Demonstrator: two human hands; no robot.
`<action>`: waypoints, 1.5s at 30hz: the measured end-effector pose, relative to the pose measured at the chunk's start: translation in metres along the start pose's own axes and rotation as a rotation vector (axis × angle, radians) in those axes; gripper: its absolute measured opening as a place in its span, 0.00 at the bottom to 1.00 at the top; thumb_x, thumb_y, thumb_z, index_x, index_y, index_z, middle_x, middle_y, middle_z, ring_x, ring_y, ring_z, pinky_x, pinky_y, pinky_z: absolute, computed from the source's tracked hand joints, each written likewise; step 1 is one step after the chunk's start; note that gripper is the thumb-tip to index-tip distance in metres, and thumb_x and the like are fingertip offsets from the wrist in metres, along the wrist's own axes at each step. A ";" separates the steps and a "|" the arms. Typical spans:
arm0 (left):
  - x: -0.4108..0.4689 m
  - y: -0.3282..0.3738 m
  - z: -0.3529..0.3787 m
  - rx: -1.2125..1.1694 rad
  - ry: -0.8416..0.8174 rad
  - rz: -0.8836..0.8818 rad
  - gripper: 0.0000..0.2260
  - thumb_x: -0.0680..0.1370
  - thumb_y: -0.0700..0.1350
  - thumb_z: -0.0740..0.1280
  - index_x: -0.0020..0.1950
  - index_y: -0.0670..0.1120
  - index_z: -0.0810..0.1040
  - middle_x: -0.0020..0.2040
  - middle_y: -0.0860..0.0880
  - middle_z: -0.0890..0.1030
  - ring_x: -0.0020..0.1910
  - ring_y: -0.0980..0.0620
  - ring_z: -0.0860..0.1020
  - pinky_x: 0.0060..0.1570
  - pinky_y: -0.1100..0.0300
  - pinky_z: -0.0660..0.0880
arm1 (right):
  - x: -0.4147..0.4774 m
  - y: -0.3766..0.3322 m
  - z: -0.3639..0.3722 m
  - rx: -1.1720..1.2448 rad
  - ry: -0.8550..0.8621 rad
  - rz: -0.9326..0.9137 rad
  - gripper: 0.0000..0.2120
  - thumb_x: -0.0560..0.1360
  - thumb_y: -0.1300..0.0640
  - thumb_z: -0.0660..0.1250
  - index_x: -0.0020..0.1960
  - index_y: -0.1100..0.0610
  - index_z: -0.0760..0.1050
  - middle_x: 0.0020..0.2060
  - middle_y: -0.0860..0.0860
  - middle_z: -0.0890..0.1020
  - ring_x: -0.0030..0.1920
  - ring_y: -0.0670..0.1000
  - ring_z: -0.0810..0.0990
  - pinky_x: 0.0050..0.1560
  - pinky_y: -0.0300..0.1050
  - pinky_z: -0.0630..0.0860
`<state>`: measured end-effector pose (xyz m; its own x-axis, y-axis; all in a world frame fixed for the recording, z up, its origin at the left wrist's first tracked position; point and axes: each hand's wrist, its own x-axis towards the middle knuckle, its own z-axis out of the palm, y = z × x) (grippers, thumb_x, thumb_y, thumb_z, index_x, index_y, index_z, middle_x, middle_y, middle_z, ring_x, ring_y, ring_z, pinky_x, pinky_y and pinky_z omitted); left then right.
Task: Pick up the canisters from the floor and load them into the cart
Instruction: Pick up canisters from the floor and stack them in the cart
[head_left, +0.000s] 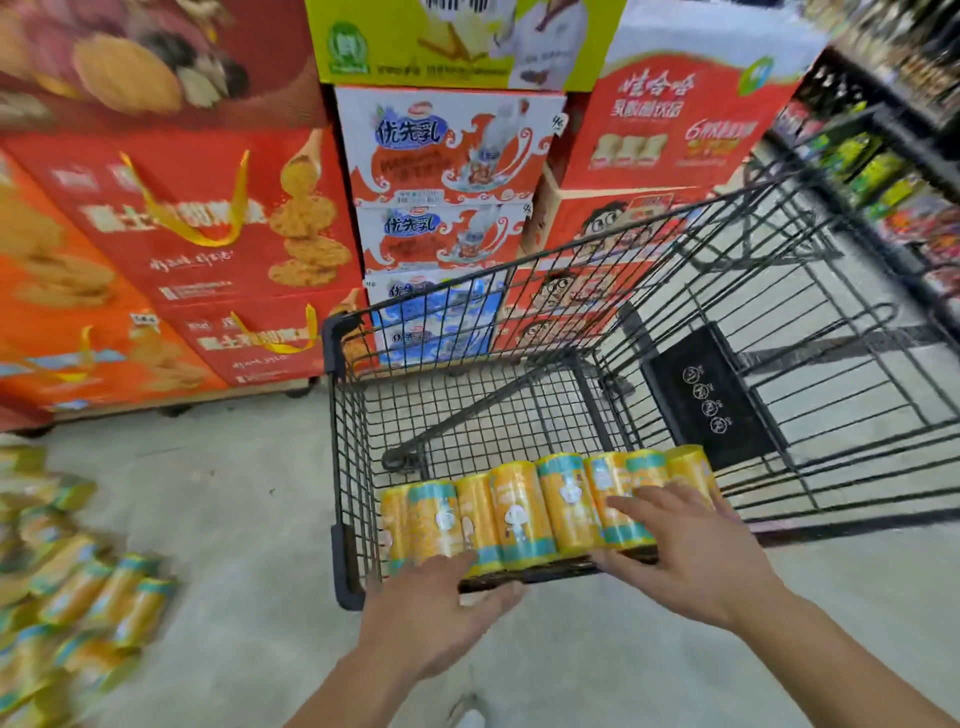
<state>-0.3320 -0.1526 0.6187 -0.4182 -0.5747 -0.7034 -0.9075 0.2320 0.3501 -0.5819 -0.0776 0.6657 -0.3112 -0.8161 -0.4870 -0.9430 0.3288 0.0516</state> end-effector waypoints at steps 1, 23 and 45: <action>0.000 0.001 0.003 0.042 0.006 -0.012 0.39 0.68 0.79 0.45 0.73 0.62 0.64 0.70 0.56 0.72 0.72 0.49 0.66 0.70 0.35 0.50 | -0.008 0.005 0.003 -0.010 -0.034 0.010 0.52 0.56 0.17 0.31 0.74 0.34 0.59 0.73 0.38 0.65 0.76 0.49 0.58 0.76 0.57 0.50; -0.038 -0.086 0.024 0.050 0.197 -0.101 0.42 0.62 0.82 0.41 0.53 0.59 0.80 0.44 0.57 0.82 0.51 0.54 0.78 0.70 0.36 0.49 | -0.042 -0.082 0.059 -0.090 0.179 0.013 0.43 0.63 0.18 0.35 0.52 0.38 0.80 0.48 0.39 0.81 0.63 0.44 0.72 0.69 0.65 0.48; -0.174 -0.364 0.037 -0.083 0.285 -0.181 0.39 0.62 0.83 0.46 0.41 0.55 0.82 0.35 0.54 0.80 0.46 0.53 0.75 0.67 0.34 0.50 | -0.131 -0.371 0.082 -0.120 0.052 -0.033 0.40 0.65 0.17 0.43 0.58 0.38 0.79 0.50 0.44 0.80 0.62 0.52 0.72 0.68 0.68 0.53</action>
<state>0.0701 -0.1083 0.5911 -0.2124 -0.7993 -0.5621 -0.9551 0.0483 0.2923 -0.1816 -0.0539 0.6389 -0.2828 -0.8499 -0.4446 -0.9591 0.2450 0.1417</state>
